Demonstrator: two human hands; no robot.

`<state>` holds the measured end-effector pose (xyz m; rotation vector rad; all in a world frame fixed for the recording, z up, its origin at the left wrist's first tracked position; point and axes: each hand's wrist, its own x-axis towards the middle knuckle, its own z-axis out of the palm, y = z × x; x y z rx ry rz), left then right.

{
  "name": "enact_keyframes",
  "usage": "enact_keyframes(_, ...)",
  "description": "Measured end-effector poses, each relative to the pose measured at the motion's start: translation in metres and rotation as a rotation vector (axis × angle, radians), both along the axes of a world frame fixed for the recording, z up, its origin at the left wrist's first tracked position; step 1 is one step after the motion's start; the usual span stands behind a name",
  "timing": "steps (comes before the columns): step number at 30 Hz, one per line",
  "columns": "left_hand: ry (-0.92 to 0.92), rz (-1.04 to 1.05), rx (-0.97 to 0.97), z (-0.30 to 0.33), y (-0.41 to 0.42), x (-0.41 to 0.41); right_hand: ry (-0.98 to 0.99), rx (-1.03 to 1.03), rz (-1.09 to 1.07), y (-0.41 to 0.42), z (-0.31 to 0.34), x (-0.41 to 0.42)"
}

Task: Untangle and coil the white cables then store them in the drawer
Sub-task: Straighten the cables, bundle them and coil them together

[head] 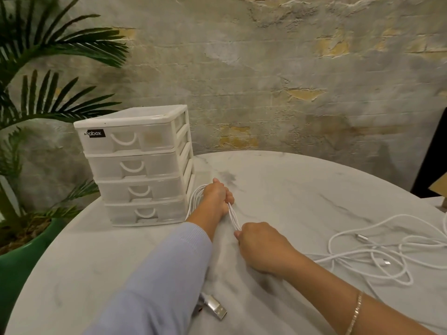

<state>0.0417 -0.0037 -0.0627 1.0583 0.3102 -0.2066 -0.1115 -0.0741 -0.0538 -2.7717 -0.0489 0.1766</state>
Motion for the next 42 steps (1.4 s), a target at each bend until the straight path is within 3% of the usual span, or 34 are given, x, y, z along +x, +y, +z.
enact_keyframes(8, 0.039, 0.036, 0.056, 0.002, 0.0, 0.011, -0.061, 0.171, -0.179, -0.002, 0.0, 0.012)
enact_keyframes(14, 0.024, 0.034, 0.016, 0.002, 0.005, 0.022, -0.075, 0.035, -0.128, 0.012, -0.002, 0.023)
enact_keyframes(23, 0.002, -0.196, 0.333, 0.019, 0.015, 0.009, -0.011, 0.116, -0.23, 0.012, 0.001, 0.03)
enact_keyframes(29, 0.113, -0.304, 0.135, 0.017, 0.013, -0.025, 0.009, 0.165, -0.225, 0.01, 0.004, 0.024)
enact_keyframes(42, 0.146, -0.238, 0.218, 0.011, 0.001, -0.033, -0.154, -0.018, -0.053, 0.019, -0.002, -0.009)
